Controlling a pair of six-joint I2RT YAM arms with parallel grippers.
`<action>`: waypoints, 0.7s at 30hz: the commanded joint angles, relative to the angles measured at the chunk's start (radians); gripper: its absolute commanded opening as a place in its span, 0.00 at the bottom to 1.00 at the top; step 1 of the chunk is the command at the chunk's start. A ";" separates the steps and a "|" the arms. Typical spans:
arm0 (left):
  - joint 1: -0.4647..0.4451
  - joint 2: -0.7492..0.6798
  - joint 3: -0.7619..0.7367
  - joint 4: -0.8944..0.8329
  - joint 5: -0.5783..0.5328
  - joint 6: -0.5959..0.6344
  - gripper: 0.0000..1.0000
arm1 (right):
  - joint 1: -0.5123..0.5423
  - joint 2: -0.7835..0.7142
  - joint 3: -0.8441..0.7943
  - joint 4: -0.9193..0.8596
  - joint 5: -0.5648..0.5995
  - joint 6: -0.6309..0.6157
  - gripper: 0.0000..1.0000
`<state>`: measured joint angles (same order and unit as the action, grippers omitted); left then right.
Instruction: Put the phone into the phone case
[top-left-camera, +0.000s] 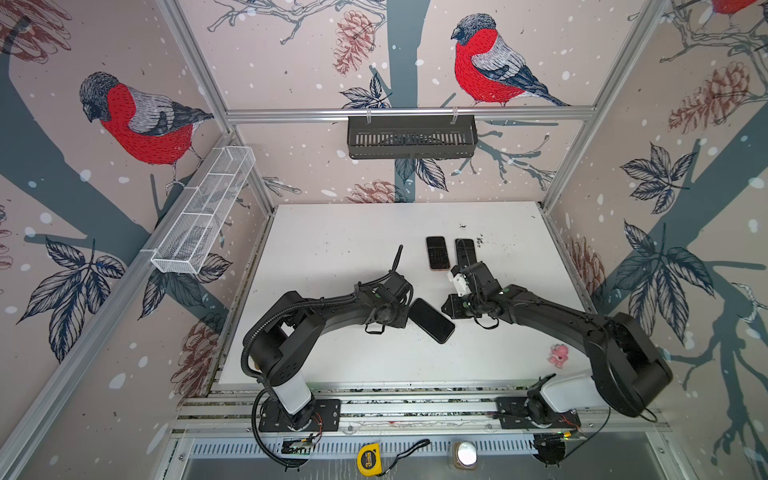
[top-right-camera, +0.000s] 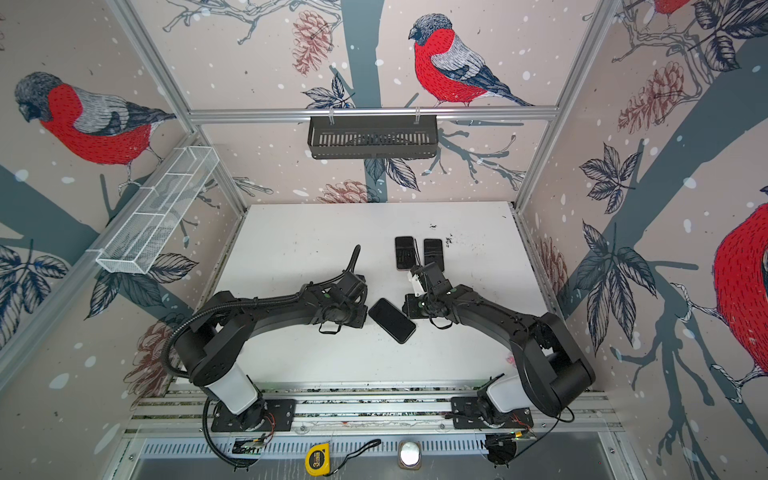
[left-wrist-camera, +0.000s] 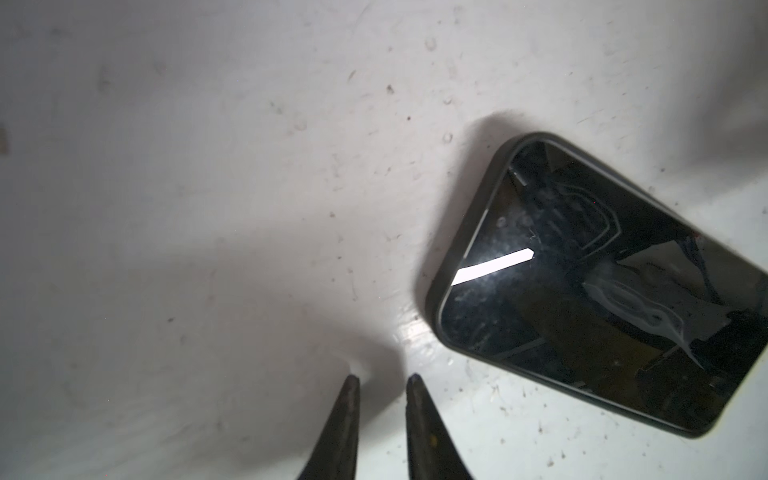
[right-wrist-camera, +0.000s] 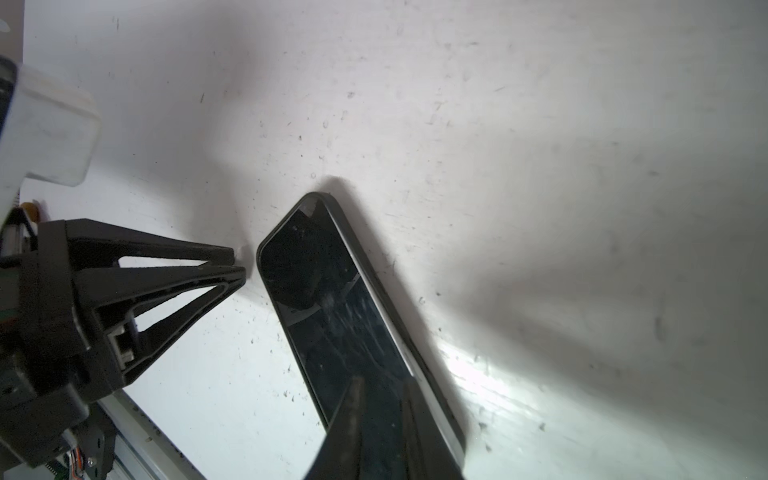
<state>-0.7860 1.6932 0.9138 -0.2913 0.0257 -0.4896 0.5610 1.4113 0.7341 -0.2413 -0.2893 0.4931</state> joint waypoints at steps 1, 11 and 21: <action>0.003 -0.006 0.024 -0.073 -0.013 0.017 0.24 | -0.003 -0.020 -0.008 -0.064 0.054 -0.040 0.25; -0.001 0.059 0.143 -0.106 -0.002 0.043 0.26 | -0.019 -0.035 -0.062 -0.070 0.026 -0.077 0.25; -0.009 0.115 0.163 -0.109 0.010 0.048 0.26 | -0.018 -0.001 -0.067 -0.073 0.018 -0.102 0.24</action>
<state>-0.7902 1.7992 1.0740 -0.3733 0.0292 -0.4465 0.5419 1.4014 0.6674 -0.3096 -0.2646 0.4137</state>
